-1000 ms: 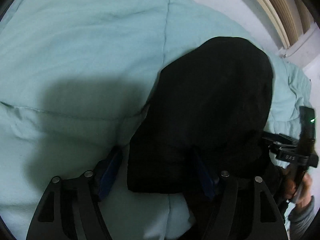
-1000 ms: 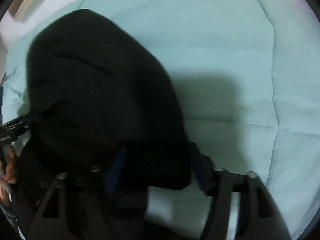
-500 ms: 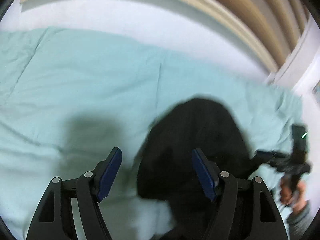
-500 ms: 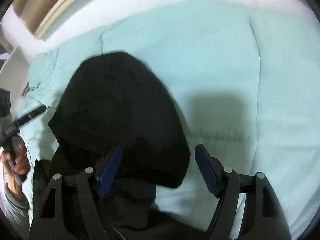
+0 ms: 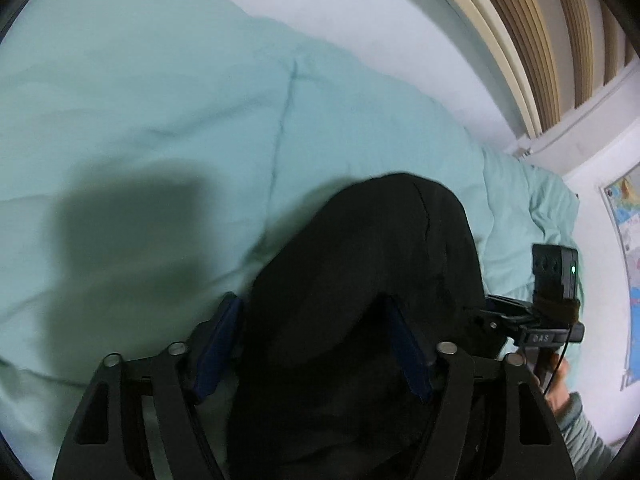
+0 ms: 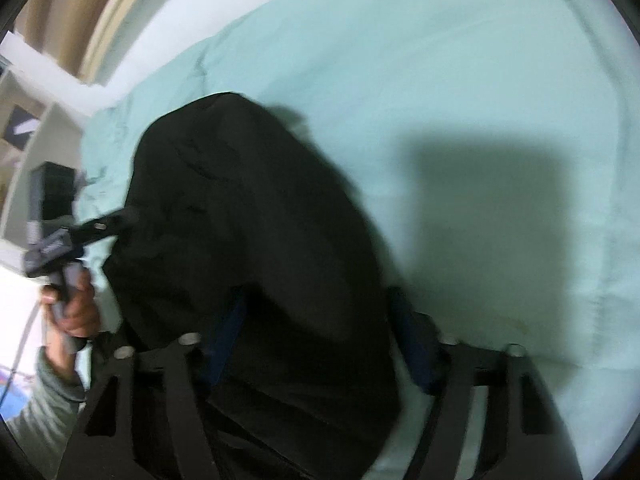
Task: Fold large clothes
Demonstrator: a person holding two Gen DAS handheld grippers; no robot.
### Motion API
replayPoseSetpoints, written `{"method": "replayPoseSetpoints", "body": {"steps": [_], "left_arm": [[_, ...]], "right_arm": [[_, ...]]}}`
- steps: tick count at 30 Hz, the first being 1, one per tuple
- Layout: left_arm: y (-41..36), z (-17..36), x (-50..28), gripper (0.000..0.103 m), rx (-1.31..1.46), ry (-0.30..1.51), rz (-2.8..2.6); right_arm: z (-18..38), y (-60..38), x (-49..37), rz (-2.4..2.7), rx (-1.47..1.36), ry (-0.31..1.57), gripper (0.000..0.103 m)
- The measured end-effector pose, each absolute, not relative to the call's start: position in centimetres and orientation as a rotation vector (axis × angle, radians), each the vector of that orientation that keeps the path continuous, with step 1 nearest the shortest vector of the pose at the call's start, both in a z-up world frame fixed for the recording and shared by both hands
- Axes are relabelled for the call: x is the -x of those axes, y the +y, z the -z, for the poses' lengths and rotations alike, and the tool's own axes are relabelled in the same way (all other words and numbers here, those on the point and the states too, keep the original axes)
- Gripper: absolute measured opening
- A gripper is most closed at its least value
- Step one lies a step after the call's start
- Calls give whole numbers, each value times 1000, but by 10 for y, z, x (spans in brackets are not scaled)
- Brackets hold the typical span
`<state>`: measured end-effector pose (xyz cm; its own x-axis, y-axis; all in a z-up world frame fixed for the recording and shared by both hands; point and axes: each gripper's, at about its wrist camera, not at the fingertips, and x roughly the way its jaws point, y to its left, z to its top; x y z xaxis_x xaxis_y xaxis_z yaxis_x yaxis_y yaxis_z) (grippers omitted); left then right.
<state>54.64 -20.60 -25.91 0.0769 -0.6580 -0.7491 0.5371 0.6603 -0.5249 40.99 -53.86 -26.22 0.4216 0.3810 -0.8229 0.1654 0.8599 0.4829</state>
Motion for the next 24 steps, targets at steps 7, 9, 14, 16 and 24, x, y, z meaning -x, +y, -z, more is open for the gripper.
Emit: {"method": "replayPoseSetpoints", "body": {"steps": [7,9,14,16,24], "left_arm": [[-205,226,-507,11,1,1034,929],[-198,206,-486,11,-27,980,945],[-160,153,-422,11,-65,846,980],[-142,134,-394,11,-73,804,988],[-75,107,-269,15,-164,781,1000]], "right_arm": [[231,-513,-400,-105,-356,1091,22],[206,-501,-381,-96,-284,1051,19],[142,-457,-322,-37,-119,934,18],[117,-439,-291,-11,-71,885,18],[84,-376,-171,81,30,854,20]]}}
